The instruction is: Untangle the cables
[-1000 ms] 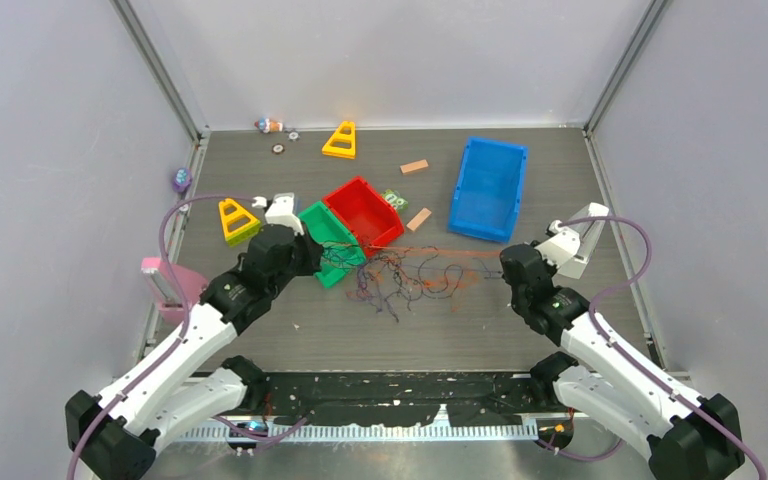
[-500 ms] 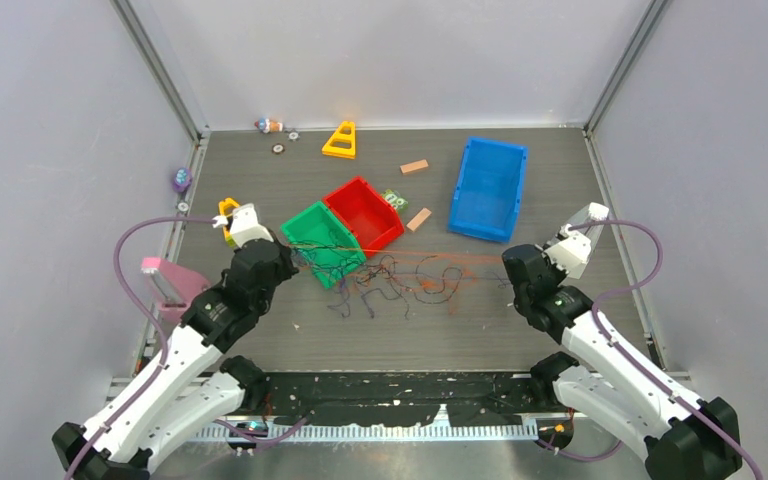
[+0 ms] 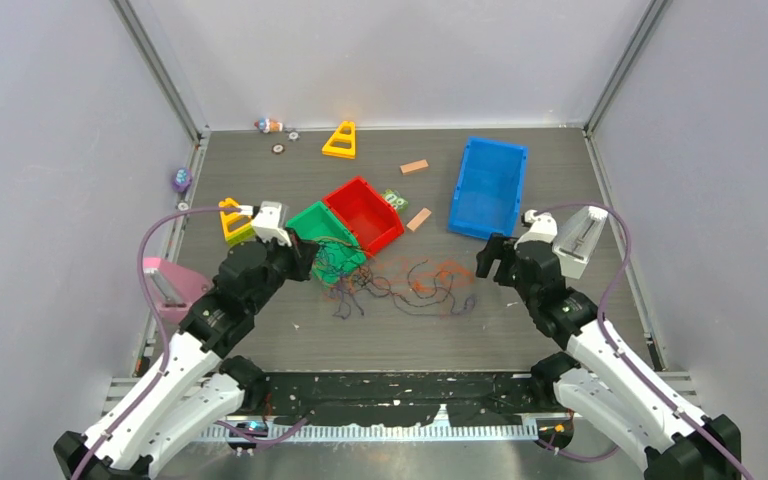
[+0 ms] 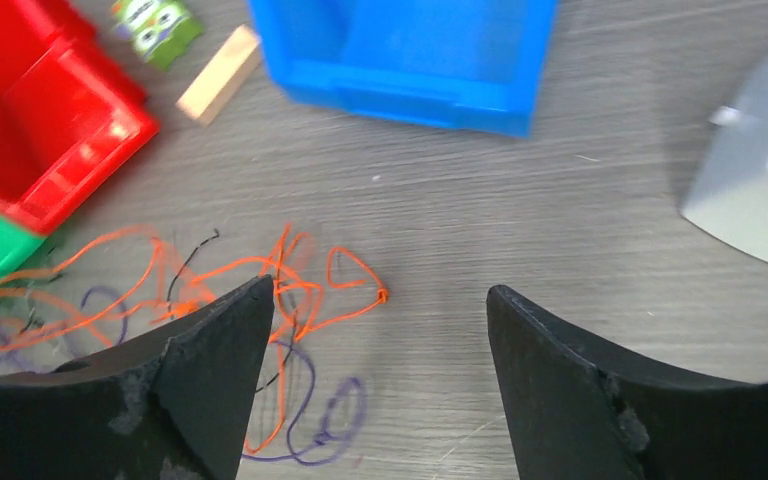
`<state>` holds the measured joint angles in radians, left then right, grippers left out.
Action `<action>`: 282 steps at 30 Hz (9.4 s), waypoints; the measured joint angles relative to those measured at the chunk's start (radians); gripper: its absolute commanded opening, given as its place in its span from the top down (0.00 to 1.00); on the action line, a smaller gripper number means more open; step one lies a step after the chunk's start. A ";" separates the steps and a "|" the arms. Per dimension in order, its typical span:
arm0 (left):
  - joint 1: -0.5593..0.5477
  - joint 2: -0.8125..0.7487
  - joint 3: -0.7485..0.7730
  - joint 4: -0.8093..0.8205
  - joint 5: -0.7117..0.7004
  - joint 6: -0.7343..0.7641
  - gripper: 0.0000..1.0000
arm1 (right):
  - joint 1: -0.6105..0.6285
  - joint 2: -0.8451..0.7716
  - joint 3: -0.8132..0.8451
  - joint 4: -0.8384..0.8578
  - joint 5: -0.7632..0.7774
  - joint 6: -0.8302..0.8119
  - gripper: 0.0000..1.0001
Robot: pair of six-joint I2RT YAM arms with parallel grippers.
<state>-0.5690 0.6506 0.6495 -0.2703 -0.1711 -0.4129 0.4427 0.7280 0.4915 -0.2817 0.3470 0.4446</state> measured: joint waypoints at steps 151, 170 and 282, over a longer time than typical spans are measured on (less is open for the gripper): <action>-0.065 0.564 -0.074 0.748 0.475 0.248 0.03 | 0.195 0.507 1.446 -0.137 -0.275 -0.355 0.95; -0.079 0.859 0.216 0.784 0.507 0.183 1.00 | 0.190 0.481 1.445 -0.137 -0.273 -0.337 0.95; -0.132 0.356 -0.115 0.385 0.381 0.156 1.00 | -0.217 0.885 1.025 -0.130 -0.047 -0.274 0.95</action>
<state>-0.7006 1.0061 0.5346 0.1150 0.2096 -0.2573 0.2253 1.6135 1.5166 -0.4118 0.3004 0.1711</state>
